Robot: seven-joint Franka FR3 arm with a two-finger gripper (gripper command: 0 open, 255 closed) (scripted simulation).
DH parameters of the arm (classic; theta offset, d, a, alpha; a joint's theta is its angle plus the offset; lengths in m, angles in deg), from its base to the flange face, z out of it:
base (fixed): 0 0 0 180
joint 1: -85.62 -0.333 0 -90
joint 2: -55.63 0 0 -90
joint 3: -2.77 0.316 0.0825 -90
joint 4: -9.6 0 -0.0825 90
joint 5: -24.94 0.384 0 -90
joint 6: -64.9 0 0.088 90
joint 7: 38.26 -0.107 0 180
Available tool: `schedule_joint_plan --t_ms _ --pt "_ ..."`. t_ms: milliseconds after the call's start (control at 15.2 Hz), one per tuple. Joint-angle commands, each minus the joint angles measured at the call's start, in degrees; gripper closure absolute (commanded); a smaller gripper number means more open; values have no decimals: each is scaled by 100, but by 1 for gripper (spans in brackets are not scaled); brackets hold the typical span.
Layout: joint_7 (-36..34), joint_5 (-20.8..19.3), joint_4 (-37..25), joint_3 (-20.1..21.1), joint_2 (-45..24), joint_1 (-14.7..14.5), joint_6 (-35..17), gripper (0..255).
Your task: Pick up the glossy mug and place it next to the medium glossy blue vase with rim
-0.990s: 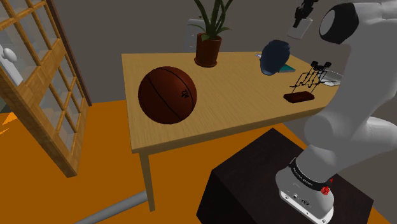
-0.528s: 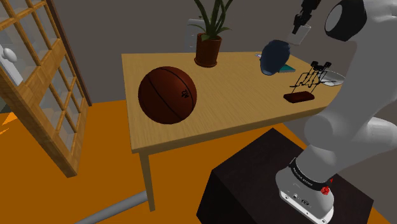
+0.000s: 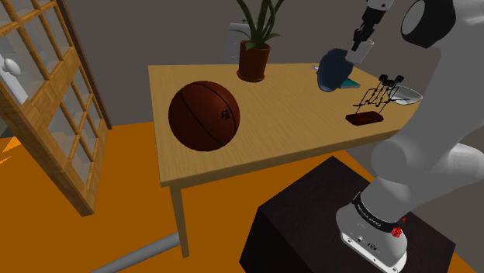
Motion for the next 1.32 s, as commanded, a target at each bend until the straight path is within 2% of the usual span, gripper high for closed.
schedule_joint_plan --t_ms 0,1254 --pt "-7 -17 241 3 63 -27 -184 255" --pt "37 -16 1832 30 147 -113 -1691 255"
